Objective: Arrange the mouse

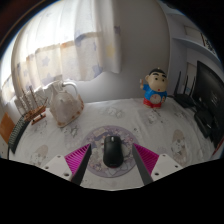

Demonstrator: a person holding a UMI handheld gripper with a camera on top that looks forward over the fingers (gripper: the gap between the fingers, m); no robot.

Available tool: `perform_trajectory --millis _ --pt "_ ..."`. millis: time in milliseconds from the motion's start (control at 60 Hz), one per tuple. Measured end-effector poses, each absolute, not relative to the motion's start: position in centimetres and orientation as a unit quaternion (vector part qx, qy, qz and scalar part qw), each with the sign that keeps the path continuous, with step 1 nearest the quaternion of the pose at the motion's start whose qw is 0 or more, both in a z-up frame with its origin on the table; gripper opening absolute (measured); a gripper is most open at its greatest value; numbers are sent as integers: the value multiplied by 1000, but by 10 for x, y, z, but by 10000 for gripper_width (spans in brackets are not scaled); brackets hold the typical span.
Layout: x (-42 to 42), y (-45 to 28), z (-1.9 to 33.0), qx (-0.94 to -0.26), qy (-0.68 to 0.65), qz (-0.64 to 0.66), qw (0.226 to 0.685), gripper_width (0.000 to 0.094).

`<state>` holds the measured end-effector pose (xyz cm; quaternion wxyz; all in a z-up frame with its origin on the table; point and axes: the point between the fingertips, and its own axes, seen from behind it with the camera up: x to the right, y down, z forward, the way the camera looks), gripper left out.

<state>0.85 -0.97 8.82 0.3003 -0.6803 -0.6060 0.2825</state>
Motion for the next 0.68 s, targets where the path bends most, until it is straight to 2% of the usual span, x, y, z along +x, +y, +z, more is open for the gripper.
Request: perform_trajectory --millis 133,250,400,683 --pt "79 -22 154 -676 -613 286 292 848" --pt "132 -22 184 -675 -621 268 296 849" --pt "160 -15 201 -667 -617 266 322 849" --pt "170 -22 192 -666 -621 264 318 847"
